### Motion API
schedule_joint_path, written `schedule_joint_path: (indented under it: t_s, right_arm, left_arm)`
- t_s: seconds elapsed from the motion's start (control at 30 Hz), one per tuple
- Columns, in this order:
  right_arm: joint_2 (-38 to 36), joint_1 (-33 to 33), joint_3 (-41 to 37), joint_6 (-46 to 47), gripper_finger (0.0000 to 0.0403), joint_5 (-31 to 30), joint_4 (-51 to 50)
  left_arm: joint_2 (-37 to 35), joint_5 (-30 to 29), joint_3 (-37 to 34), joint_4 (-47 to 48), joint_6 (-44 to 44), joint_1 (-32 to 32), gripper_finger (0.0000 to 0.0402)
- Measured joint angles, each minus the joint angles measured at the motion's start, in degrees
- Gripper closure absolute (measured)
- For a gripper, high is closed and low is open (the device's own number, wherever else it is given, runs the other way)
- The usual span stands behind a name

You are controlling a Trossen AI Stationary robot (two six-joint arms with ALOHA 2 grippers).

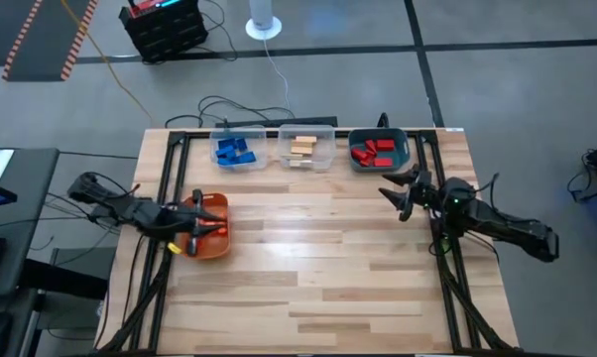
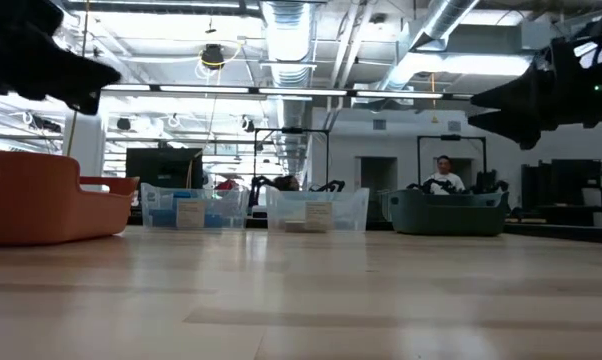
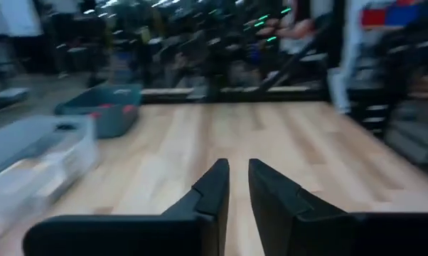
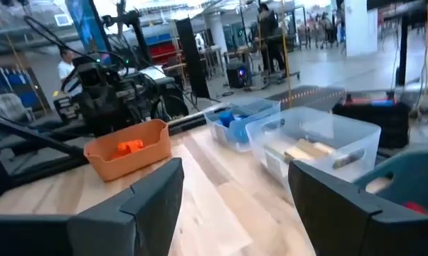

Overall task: Sort blocks
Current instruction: Return to Home Position

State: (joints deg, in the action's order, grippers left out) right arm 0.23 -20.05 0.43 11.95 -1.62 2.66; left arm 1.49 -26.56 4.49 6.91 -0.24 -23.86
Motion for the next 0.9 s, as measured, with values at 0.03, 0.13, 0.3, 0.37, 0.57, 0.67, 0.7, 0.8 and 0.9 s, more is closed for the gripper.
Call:
schedule_joint_path:
  t_s: [0.03, 0.13, 0.3, 0.37, 0.57, 0.67, 0.7, 0.8, 0.9]
  right_arm:
    - [0.25, 0.02, 0.00, 1.00, 0.0117, -0.01, -0.43]
    - [0.43, -0.02, 0.00, 5.65, 0.0117, -0.07, -0.56]
    - [1.06, 0.04, -0.02, 10.67, 0.0117, -0.12, -1.15]
    - [1.56, 0.04, -0.02, 10.92, 0.0117, -0.02, -1.15]
    - [1.69, 0.04, -0.04, 10.26, 0.0117, 0.05, -1.32]
    - [1.71, 0.04, -0.07, 10.24, 0.0117, 0.08, -1.36]
    - [1.71, 0.04, -0.07, 10.24, 0.0117, 0.06, -1.36]
    - [1.71, 0.04, -0.07, 10.20, 0.0117, 0.06, -1.41]
    - [1.71, 0.04, -0.07, 10.09, 0.0117, 0.06, -1.41]
  left_arm:
    - [-1.11, 0.71, 0.00, 0.41, -0.04, -0.73, 0.0355]
    - [-1.18, 0.81, -0.04, -0.04, -0.91, -1.99, 0.0363]
    - [0.04, 0.85, -0.11, -0.83, -5.12, -2.18, 0.0369]
    - [-0.05, 0.85, -0.12, -0.69, -5.26, -2.18, 0.0369]
    - [0.01, 0.78, -0.20, -0.76, -3.31, -2.17, 0.0369]
    - [0.01, 0.78, -0.22, -0.80, -3.29, -2.16, 0.0369]
    - [0.01, 0.77, -0.22, -0.78, -3.29, -2.16, 0.0369]
    - [0.01, 0.76, -0.26, -0.81, -3.26, -2.16, 0.0369]
    - [0.01, 0.76, -0.26, -0.81, -3.26, -2.16, 0.0369]
